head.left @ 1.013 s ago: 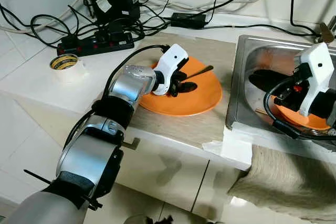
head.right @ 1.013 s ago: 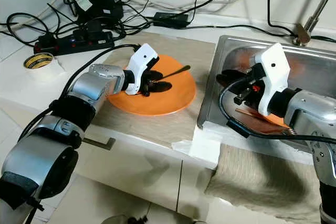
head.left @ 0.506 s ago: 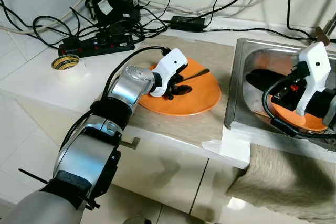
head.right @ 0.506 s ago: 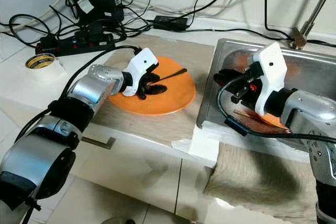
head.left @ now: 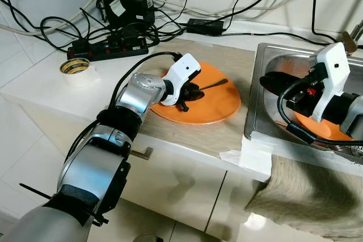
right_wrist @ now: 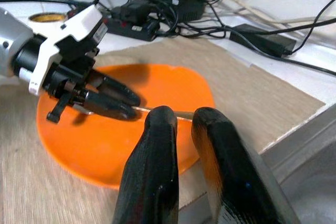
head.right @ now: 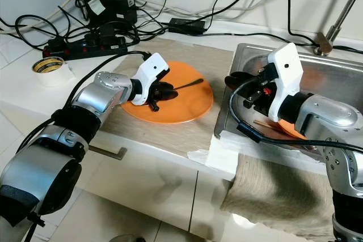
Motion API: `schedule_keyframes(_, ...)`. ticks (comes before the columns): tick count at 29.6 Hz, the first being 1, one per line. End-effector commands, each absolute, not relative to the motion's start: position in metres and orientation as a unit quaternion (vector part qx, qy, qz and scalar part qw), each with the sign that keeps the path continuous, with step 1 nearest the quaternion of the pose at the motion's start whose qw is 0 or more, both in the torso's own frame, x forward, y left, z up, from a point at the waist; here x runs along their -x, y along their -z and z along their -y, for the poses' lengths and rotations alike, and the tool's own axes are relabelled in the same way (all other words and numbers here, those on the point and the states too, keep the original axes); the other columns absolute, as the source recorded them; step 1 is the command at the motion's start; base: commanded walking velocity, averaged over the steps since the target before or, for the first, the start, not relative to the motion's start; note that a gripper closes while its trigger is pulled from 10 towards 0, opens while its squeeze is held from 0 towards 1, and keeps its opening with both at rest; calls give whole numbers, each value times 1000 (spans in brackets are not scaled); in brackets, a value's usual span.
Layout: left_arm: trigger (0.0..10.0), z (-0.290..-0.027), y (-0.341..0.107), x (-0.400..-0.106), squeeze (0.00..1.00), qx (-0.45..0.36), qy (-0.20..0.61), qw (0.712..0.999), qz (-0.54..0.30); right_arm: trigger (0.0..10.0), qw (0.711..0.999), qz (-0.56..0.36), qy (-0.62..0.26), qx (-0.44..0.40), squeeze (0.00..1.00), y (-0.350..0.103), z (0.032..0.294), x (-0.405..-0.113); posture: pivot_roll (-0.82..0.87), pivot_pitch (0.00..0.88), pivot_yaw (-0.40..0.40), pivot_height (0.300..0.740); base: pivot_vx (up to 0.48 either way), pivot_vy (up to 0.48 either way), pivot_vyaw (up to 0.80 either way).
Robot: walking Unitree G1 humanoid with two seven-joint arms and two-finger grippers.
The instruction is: Kitchen organization
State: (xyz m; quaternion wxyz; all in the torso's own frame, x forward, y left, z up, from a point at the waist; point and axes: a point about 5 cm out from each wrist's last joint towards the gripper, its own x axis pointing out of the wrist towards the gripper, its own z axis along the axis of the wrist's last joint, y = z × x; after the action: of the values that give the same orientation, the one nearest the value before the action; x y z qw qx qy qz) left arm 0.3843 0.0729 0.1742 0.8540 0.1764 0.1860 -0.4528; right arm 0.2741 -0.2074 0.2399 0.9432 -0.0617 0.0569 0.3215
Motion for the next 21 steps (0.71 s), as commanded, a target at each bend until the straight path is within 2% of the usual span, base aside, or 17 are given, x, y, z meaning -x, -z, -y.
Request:
schedule_keyframes(1, 0, -76, -163, -382, 0, -175, 453, 847, -215, 10000, 942, -53, -325, 59, 0, -240, 204, -276, -107, 0, 39, 740, 0, 0, 0)
schedule_keyframes(13, 0, -77, -192, -388, 0, -147, 453, 865, -159, 10000, 944, -55, -321, 49, 0, -235, 201, -274, -102, 4, 59, 740, 0, 0, 0)
schedule_keyframes(21, 0, -78, -205, -388, 0, -152, 465, 861, -137, 10000, 945, -54, -320, 48, 0, -234, 201, -275, -99, 0, 62, 740, 0, 0, 0)
